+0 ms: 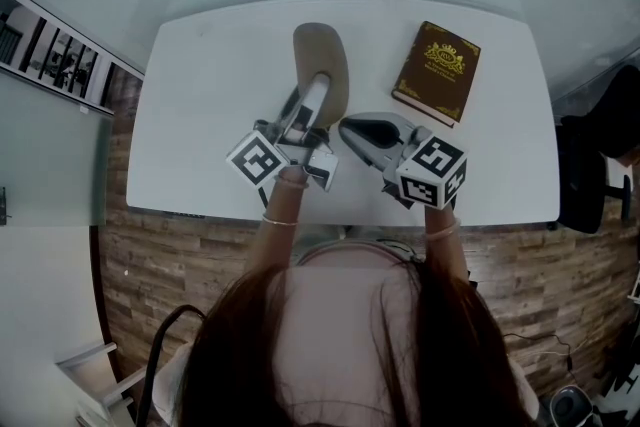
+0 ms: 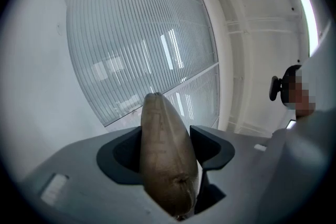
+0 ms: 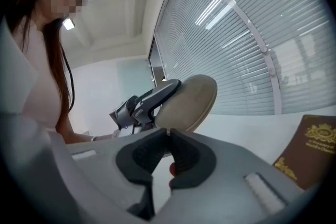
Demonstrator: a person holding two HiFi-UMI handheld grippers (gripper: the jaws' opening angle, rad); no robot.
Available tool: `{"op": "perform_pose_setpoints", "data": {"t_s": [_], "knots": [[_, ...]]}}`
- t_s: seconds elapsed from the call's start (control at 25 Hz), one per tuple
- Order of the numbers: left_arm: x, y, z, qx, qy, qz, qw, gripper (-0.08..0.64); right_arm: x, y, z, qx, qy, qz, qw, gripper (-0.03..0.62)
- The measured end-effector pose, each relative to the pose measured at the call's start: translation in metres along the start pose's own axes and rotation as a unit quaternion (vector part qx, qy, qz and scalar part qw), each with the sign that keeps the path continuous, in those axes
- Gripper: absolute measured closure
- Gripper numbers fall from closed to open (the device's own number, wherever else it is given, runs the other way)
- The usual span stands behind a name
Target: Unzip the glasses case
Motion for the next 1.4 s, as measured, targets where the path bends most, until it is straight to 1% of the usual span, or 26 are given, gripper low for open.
{"op": "perform_pose_setpoints", "data": {"t_s": [0.08,0.16,0.24,0.36,0.56,0.68,0.84,1.04,1.24,1.4], "knots": [[0.006,0.001,0.002,-0.005,-0.041,-0.013,0.999,0.279,0.001,0.007,-0.002,0.005,0.012,0.013,1.0,0.568],[0.013,0.003,0.003,-0.01,-0.094,-0.028,0.9951,0.279,0.001,0.013,-0.002,0.011,0.022,0.026,0.999,0.568],[0.019,0.003,0.008,-0.015,-0.128,-0.038,0.9909,0.279,0.003,0.02,-0.002,0.015,0.027,0.038,0.999,0.568],[0.026,0.003,0.017,-0.02,-0.157,-0.044,0.9864,0.279,0.006,0.032,-0.003,0.022,0.031,0.054,0.998,0.568],[0.038,0.006,0.032,-0.02,-0.19,-0.052,0.9801,0.279,0.007,0.05,-0.003,0.029,0.047,0.069,0.996,0.575],[0.045,0.01,0.041,-0.02,-0.218,-0.057,0.9742,0.279,0.009,0.063,-0.001,0.03,0.052,0.086,0.994,0.58],[0.052,0.015,0.051,-0.023,-0.261,-0.069,0.9626,0.279,0.013,0.079,-0.001,0.034,0.053,0.122,0.991,0.589],[0.057,0.017,0.063,-0.039,-0.322,-0.097,0.941,0.279,0.019,0.095,-0.003,0.04,0.066,0.148,0.986,0.589],[0.06,0.018,0.068,-0.05,-0.356,-0.112,0.9263,0.279,0.023,0.107,-0.009,0.052,0.073,0.179,0.98,0.589],[0.061,0.02,0.068,-0.051,-0.377,-0.126,0.916,0.279,0.028,0.112,-0.003,0.033,0.073,0.195,0.978,0.589]]}}
Point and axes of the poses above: the fingertips, and each gripper's own axes: y backward along the fingers, x to its right, z out of its underside, the point moved 4 cm from there along y, backward along the fingers, and after that the axes turned 11 degrees about y, right-handed, at the moved point
